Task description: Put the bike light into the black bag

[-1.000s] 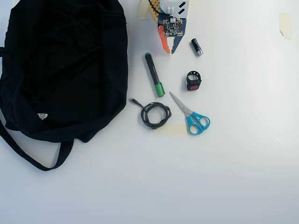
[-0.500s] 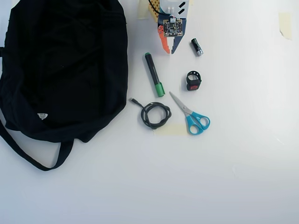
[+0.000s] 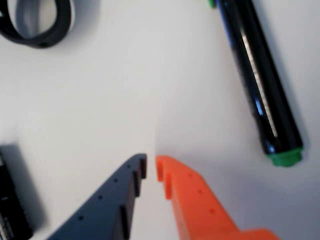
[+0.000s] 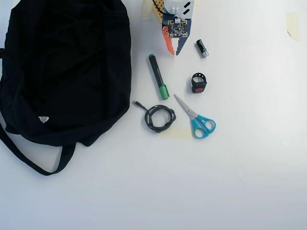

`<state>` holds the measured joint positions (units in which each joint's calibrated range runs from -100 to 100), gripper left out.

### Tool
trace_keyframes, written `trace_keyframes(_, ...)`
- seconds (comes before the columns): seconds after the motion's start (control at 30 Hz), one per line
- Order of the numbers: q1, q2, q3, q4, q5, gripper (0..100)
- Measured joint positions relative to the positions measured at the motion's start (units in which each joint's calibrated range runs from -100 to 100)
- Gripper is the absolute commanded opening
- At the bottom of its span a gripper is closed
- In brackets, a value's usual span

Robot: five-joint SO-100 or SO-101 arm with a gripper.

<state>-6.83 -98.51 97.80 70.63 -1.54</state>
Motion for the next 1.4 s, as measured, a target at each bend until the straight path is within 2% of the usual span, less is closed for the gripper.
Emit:
trace_keyframes(0.23,0.0,0.08,-0.55,-0.6,0.0,2)
trace_keyframes(0.57,0.0,1.91,-3.69,-9.53,0.0,2)
trace_keyframes(0.9,-0.22,22.42,-18.87,-28.68,-0.2,2)
trace_keyframes(1.27,-5.66,47.24,-41.51,-51.87,-0.24,2)
trace_keyframes(1.4,-5.58,57.45,-51.89,-54.53,-0.1,2)
